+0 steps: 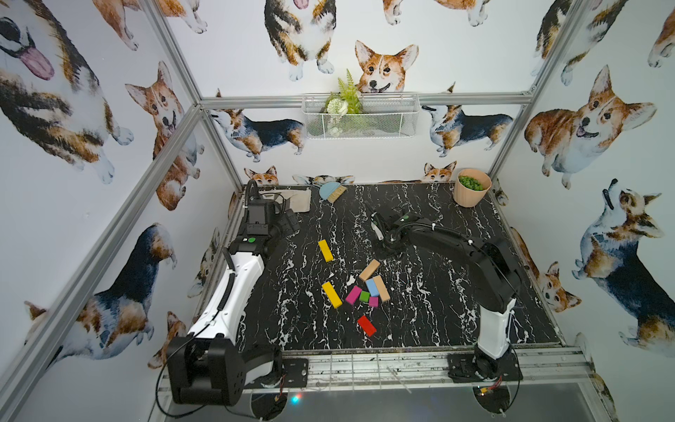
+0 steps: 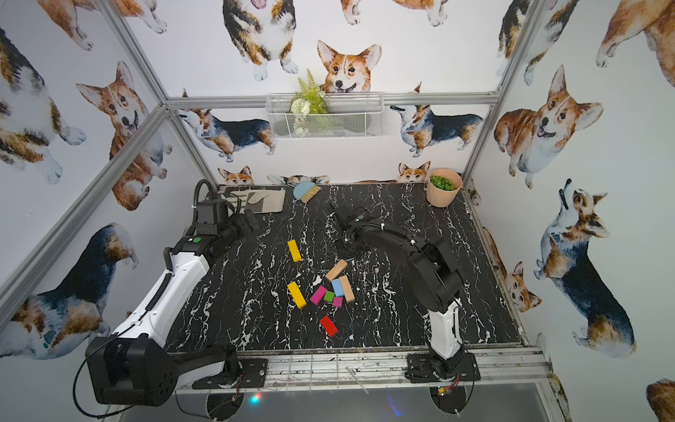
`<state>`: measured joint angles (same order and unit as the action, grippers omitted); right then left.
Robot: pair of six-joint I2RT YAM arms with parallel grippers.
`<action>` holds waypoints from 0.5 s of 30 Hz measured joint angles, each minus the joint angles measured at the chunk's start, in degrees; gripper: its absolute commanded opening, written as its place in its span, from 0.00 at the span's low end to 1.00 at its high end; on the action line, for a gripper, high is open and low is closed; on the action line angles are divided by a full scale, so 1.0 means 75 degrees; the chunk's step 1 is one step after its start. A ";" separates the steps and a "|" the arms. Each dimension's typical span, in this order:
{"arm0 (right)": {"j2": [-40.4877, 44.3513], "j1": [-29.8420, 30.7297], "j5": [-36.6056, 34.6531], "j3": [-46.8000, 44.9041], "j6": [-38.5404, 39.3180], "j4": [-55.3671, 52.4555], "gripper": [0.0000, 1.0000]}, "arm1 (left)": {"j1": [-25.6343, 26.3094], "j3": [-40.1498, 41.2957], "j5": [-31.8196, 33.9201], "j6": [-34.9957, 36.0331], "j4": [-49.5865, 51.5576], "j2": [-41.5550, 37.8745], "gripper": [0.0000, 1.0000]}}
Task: Assemble the letter v with building blocks
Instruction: Assemble the building block at the center of the board.
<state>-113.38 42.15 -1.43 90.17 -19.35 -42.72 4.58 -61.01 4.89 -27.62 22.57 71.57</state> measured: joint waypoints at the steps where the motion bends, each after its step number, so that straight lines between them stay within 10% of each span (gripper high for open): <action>1: -0.0187 0.0023 -0.0003 0.0254 0.0000 -0.0006 0.25 | -0.0006 -0.0032 0.0000 0.0000 0.0006 0.0003 1.00; 15: -0.1973 0.0152 0.0245 0.2197 0.0198 -0.0283 0.25 | -0.0020 -0.0172 -0.0102 0.0000 -0.0015 0.0006 1.00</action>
<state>-128.18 43.29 0.40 106.65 -17.87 -44.84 4.43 -62.30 4.12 -27.62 22.46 71.61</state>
